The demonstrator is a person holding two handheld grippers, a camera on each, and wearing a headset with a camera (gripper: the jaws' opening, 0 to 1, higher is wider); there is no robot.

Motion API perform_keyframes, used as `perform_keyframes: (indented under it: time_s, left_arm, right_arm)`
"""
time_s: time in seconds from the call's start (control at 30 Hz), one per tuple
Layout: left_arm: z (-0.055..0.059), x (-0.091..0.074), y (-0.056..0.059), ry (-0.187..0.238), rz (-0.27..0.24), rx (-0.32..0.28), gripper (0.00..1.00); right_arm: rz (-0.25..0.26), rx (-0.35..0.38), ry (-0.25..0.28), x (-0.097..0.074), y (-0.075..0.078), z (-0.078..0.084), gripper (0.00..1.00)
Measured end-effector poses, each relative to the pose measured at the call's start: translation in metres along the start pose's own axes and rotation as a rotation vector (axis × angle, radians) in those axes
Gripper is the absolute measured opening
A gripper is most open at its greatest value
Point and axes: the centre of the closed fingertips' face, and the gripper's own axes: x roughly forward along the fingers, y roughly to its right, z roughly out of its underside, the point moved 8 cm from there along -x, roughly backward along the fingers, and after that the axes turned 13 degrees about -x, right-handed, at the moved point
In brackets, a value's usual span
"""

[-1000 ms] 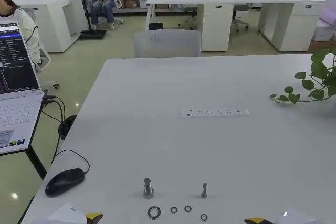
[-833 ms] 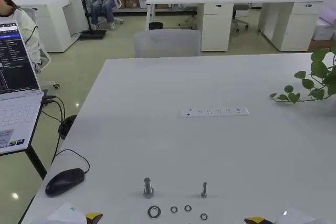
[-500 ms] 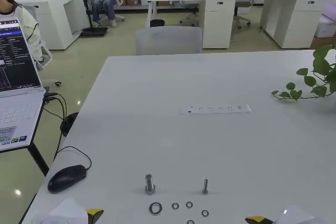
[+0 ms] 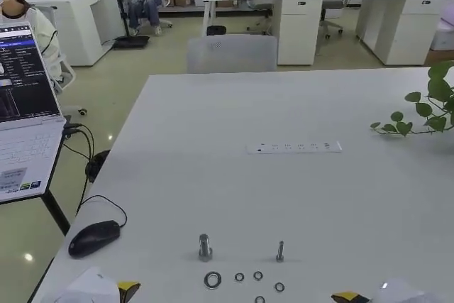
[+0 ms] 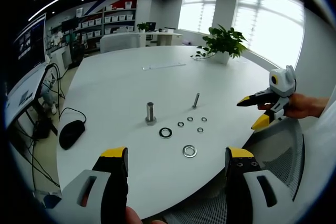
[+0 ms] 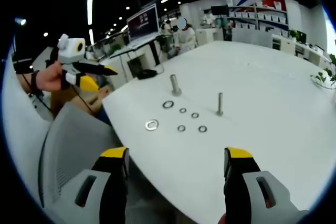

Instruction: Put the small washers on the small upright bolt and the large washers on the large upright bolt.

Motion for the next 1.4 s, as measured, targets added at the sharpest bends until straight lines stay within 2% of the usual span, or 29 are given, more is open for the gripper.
perform_keyframes:
  time_s: [0.47,0.73,0.9,1.23,1.4]
  left_arm:
    - [0.000,-0.004,0.001,0.007,-0.009,-0.002,0.75]
    - [0.001,-0.007,0.003,0.015,-0.016,-0.008,0.75]
    - [-0.006,-0.007,0.008,0.035,-0.020,-0.008,0.75]
    - [-0.008,-0.007,0.013,0.064,-0.032,-0.026,0.75]
    - [-0.008,-0.006,0.015,0.074,-0.043,-0.034,0.75]
  right_arm:
    - [-0.002,-0.002,0.007,-0.001,0.000,0.000,0.75]
    - [-0.018,-0.011,-0.008,-0.001,-0.002,0.002,0.74]
    - [-0.030,-0.023,-0.024,0.000,0.003,0.000,0.72]
    - [-0.064,-0.087,-0.088,0.009,0.021,-0.006,0.68]
    - [-0.108,-0.145,-0.159,0.021,0.031,-0.005,0.63]
